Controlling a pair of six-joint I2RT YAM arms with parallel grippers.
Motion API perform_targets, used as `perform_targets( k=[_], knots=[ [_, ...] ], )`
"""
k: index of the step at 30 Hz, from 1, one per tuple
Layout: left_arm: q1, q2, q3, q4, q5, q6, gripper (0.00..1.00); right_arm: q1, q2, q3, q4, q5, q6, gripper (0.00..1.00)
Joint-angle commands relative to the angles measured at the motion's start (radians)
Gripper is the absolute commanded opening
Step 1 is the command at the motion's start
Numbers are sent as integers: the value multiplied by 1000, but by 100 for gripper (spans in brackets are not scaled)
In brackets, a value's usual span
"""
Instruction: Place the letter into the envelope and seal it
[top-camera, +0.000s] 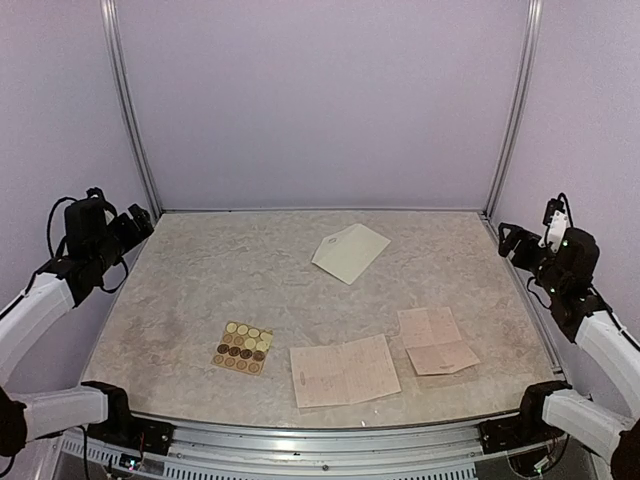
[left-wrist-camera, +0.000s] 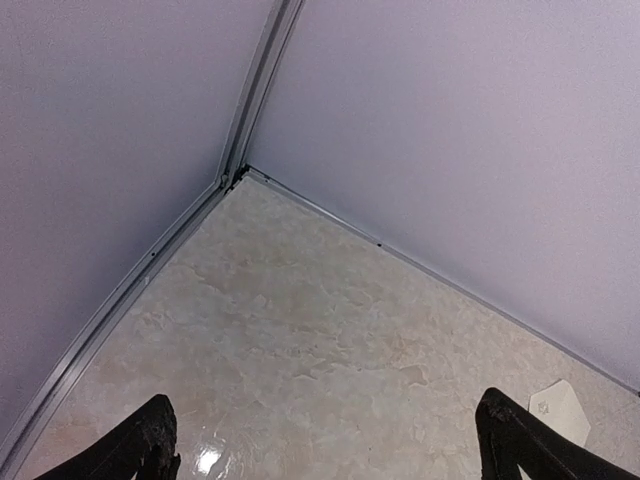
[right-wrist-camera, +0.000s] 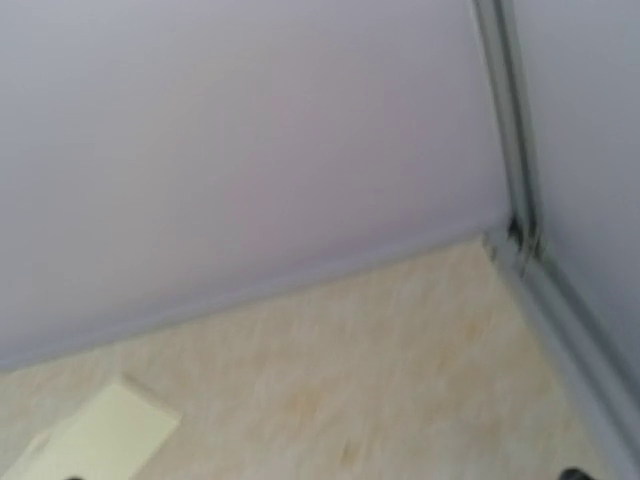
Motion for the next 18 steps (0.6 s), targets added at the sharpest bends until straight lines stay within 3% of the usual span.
perform_targets(
  k=[1, 9, 18],
  knots=[
    [-4, 25, 99, -217, 7, -27, 99, 1, 22, 47, -182, -104, 115, 100],
    [-5, 8, 73, -310, -4, 79, 99, 7, 109, 9, -317, -330, 271, 100],
    [-15, -66, -10, -193, 102, 167, 99, 148, 167, -19, -514, -256, 399, 92]
  ],
)
